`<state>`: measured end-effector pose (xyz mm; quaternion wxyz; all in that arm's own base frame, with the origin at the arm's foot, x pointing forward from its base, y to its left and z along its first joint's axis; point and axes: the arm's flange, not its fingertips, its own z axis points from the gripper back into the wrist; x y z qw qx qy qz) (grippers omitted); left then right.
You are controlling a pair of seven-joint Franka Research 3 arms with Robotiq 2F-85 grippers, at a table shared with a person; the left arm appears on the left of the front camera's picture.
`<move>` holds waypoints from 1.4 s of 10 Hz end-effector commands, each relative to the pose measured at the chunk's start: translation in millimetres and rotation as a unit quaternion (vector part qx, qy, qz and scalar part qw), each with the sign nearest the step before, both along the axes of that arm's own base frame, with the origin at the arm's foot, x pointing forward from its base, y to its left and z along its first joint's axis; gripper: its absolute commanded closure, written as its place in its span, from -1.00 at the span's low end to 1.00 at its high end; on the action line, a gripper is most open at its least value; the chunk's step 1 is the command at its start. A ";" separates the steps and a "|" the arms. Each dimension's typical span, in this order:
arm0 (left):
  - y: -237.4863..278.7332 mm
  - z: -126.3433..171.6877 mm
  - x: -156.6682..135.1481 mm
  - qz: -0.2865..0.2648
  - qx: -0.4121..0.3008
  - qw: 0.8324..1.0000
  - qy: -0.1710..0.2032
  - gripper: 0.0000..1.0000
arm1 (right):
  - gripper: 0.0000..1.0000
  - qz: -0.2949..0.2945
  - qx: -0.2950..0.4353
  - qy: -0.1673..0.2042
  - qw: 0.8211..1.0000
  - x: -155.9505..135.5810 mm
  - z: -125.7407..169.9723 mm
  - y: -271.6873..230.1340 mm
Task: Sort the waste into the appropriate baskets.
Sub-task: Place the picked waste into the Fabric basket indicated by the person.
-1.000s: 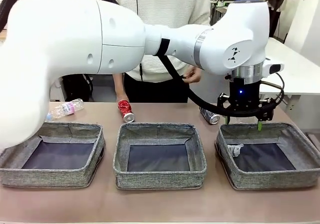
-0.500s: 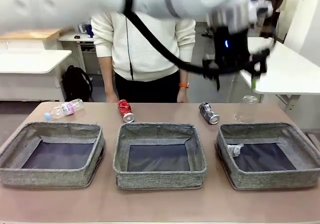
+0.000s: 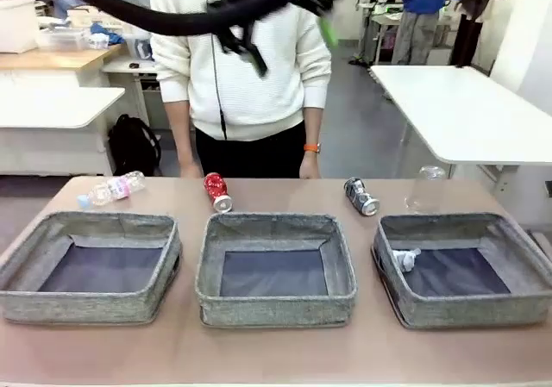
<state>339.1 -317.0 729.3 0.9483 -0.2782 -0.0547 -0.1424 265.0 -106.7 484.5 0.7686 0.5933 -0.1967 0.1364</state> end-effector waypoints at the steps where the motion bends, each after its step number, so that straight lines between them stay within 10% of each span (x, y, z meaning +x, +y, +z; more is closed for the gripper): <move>1: 103.5 -35.1 -3.7 -0.038 -0.111 0.993 0.031 -1.00 | -1.00 -0.003 0.015 0.056 0.998 2.8 10.0 39.2; 7: 297.5 -192.2 -72.1 -0.003 -0.331 0.944 -0.004 -1.00 | -1.00 -0.046 0.079 0.244 0.966 41.6 33.1 90.3; 10: 342.1 -249.7 -108.5 0.046 -0.421 0.906 0.004 -1.00 | -1.00 -0.046 0.084 0.262 0.960 44.7 39.8 42.3; 14: 381.9 -293.0 -144.2 0.069 -0.459 0.879 0.104 -1.00 | -1.00 -0.055 0.080 0.262 0.960 35.9 30.2 21.8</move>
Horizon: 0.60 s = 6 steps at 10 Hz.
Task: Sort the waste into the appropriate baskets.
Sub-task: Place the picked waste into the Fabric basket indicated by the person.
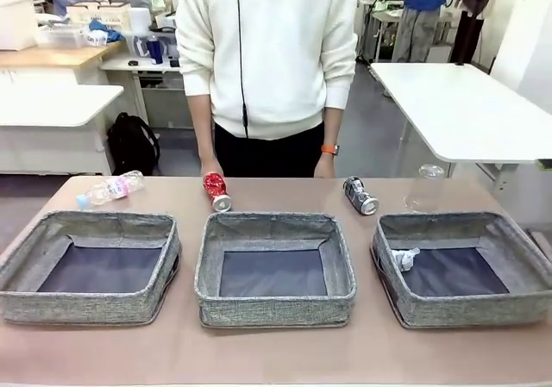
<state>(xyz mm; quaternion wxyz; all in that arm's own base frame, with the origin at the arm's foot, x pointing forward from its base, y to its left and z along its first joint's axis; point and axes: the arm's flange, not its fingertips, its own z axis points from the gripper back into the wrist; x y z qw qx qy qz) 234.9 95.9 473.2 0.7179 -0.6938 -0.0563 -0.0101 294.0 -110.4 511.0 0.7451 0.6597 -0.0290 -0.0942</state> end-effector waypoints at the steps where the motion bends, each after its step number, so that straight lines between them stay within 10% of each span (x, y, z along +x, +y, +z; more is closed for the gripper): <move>1: -12.0 11.9 9.3 0.007 0.012 1.000 -0.025 -1.00 | -1.00 0.007 -0.006 -0.009 1.000 6.8 3.8 25.5; 6: -12.0 11.9 9.3 0.007 0.012 1.000 -0.025 -1.00 | -1.00 0.007 -0.006 -0.009 1.000 6.8 3.8 25.5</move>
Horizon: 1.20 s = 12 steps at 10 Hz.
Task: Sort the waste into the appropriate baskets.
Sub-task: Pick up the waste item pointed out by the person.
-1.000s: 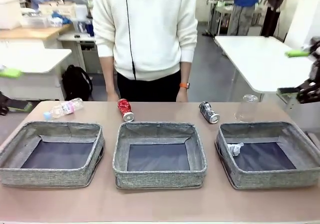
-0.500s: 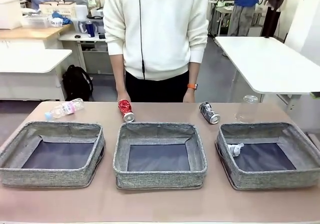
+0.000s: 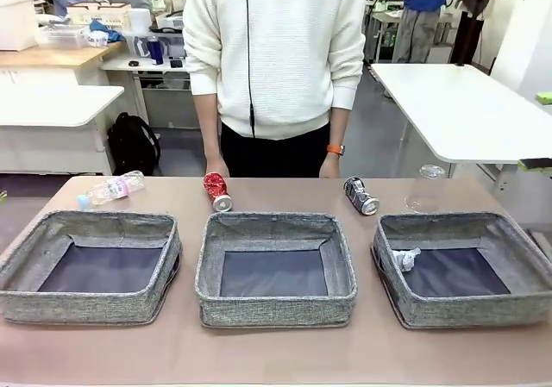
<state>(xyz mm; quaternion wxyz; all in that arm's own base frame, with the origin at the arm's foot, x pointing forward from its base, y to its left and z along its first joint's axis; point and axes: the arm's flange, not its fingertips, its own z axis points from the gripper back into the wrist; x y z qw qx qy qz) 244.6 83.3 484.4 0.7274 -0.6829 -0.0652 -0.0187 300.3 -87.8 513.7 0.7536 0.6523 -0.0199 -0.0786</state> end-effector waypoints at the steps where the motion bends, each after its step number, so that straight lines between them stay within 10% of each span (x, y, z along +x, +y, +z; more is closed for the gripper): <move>1: 0.6 0.8 -0.4 0.006 -0.003 1.000 -0.013 -1.00 | -1.00 -0.011 0.005 -0.006 1.000 0.6 1.1 2.9; 12: 0.6 0.8 -0.4 0.006 -0.003 1.000 -0.013 -1.00 | -1.00 -0.011 0.005 -0.006 1.000 0.6 1.1 2.9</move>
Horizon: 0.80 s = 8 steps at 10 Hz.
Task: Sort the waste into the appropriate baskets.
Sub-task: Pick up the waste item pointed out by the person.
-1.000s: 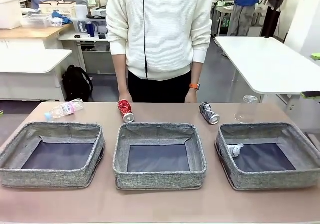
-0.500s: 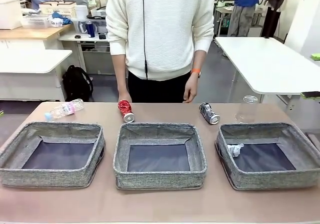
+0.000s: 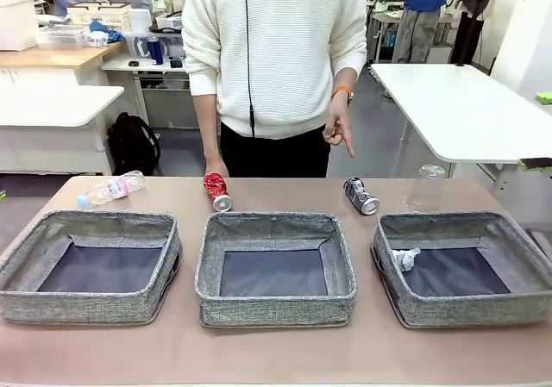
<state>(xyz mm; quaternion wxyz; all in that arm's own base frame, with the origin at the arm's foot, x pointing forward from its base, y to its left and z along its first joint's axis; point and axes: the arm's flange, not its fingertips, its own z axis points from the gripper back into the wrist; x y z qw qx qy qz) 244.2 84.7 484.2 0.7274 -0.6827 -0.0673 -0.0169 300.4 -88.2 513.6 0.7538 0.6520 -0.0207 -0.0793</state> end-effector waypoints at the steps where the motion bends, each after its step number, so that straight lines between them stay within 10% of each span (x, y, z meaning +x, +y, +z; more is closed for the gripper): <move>1: -0.8 0.9 0.0 0.003 -0.003 1.000 -0.013 -1.00 | -1.00 -0.010 0.005 -0.006 1.000 0.4 1.2 3.2; 6: -0.8 0.9 0.0 0.003 -0.003 1.000 -0.013 -1.00 | -1.00 0.000 0.000 0.000 1.000 0.0 0.0 0.0; 8: -0.8 0.9 0.0 0.003 -0.003 1.000 -0.013 -1.00 | -1.00 -0.027 -0.315 -0.045 0.948 16.2 27.9 60.1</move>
